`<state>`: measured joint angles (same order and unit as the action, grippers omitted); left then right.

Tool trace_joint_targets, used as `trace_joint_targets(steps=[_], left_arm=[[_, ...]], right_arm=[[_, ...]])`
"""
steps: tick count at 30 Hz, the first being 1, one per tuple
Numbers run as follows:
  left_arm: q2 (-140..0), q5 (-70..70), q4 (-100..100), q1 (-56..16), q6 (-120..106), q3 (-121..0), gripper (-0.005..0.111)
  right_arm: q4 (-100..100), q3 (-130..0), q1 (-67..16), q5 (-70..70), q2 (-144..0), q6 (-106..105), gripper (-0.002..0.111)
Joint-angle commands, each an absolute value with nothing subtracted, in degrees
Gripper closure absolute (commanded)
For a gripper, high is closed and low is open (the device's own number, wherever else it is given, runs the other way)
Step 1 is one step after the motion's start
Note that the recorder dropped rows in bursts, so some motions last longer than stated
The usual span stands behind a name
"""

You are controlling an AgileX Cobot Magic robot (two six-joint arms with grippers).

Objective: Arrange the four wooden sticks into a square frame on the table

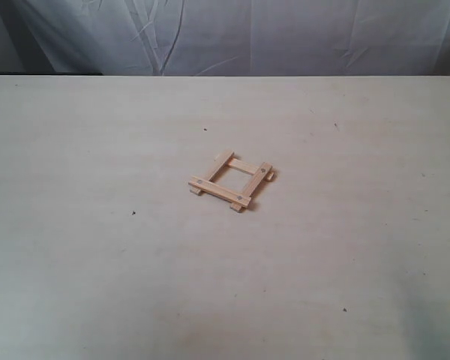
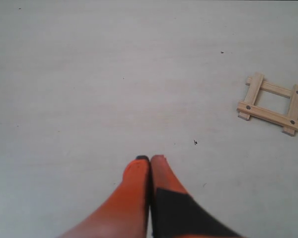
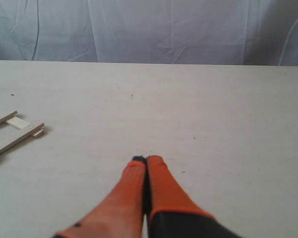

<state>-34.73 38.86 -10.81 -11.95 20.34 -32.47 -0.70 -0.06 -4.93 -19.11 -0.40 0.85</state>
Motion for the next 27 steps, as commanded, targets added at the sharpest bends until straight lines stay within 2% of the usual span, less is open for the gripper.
trace_joint_targets(steps=[1,12,18,22,27], left_arm=[[-34.38,38.58,-11.35,-12.29,20.27,-32.24,0.107],[-33.35,38.74,-11.46,-12.14,20.28,-32.24,0.107],[-26.57,37.82,-13.53,-6.53,19.07,-31.76,0.107],[-18.54,29.36,-13.16,-2.19,19.32,-25.60,0.107],[-8.09,20.85,-12.44,-0.92,19.32,-14.39,0.107]], right_arm=[[-0.77,0.00,-4.62,-18.24,0.00,0.65,0.108],[-0.66,0.00,-4.62,-18.53,0.00,0.75,0.108],[-0.66,0.00,-4.62,-18.53,0.00,0.75,0.108],[-0.77,0.00,-4.62,-18.53,0.00,0.75,0.108],[-0.89,0.00,-4.62,-18.53,0.00,0.75,0.108]])
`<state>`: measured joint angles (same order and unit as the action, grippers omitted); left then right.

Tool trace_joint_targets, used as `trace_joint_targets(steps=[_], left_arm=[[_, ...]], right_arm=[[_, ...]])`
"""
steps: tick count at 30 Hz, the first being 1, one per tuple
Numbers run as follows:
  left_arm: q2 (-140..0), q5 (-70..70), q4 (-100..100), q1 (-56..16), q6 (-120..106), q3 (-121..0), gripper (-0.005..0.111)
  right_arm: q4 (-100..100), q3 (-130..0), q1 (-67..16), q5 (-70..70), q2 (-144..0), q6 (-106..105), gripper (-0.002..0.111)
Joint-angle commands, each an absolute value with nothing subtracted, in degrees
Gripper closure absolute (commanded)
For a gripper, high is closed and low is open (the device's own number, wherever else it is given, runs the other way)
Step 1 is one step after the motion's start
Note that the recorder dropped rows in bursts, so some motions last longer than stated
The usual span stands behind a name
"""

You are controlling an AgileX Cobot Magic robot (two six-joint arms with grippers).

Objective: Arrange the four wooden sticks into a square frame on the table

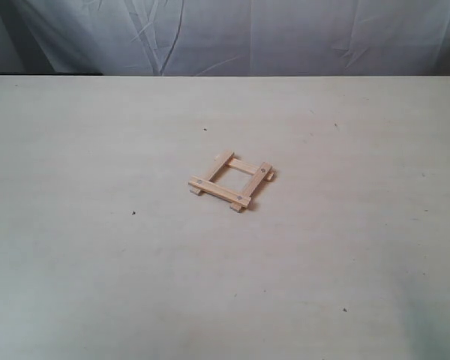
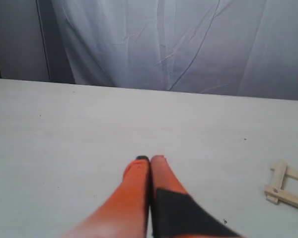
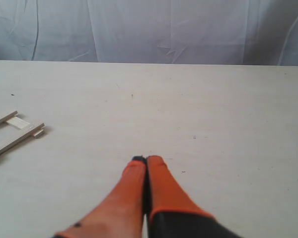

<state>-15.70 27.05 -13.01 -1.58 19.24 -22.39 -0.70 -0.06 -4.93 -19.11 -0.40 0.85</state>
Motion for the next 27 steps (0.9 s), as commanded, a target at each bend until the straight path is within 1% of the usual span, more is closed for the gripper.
trace_joint_targets(steps=[1,5,10,21,24,27], left_arm=[[-6.54,20.28,-12.44,-0.92,19.32,-12.70,0.107],[-0.72,19.36,-12.04,-1.14,19.32,-5.95,0.107],[0.00,19.25,-11.11,-1.14,19.32,-0.38,0.107],[0.00,16.79,-11.34,-1.14,18.98,0.00,0.107],[0.00,16.31,-7.83,-1.14,13.99,0.00,0.107],[0.00,16.18,0.00,-1.14,4.25,0.00,0.107]], right_arm=[[-1.00,0.00,-4.62,-18.53,0.00,0.75,0.108],[-1.00,0.00,-4.62,-18.34,0.00,0.75,0.108],[-1.00,0.00,-4.62,-18.34,0.00,0.86,0.108],[-1.00,0.00,-4.62,-18.34,0.00,0.86,0.108],[-1.00,0.00,-4.62,-18.45,0.00,0.86,0.108],[-1.00,0.00,-4.62,-18.45,0.00,0.86,0.108]])
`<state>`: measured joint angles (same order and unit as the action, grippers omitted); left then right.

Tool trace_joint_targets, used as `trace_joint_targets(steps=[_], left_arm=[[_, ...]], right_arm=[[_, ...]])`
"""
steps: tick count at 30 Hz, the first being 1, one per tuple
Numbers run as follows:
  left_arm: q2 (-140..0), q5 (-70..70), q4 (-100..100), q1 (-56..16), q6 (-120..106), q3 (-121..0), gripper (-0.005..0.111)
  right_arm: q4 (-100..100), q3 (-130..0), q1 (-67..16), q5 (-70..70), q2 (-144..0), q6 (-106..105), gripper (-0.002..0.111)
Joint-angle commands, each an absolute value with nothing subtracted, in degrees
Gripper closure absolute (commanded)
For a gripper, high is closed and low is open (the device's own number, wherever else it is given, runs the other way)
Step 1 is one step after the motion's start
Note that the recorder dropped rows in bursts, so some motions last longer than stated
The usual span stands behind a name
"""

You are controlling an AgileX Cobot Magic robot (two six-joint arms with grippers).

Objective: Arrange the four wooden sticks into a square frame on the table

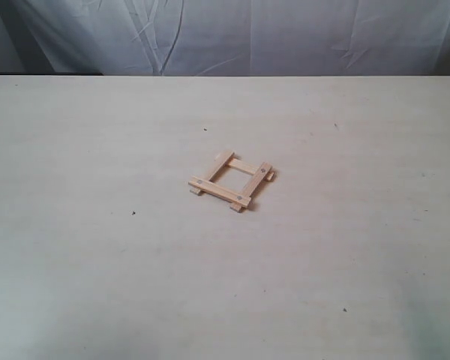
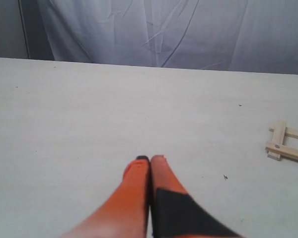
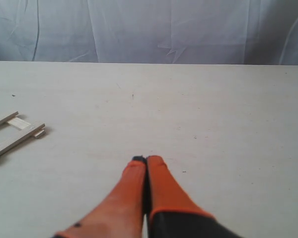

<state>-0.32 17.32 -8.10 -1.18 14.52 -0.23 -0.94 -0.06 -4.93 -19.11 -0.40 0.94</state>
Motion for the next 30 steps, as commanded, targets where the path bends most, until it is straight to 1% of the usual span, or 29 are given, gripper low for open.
trace_joint_targets(steps=[1,30], left_arm=[[0.00,16.06,2.18,-1.14,0.91,0.00,0.107],[0.00,15.61,-0.95,-1.14,-0.61,0.00,0.107]], right_arm=[[-1.00,0.00,-4.62,-18.45,0.00,0.86,0.108],[-1.00,0.00,-4.62,-18.33,0.00,0.86,0.108]])
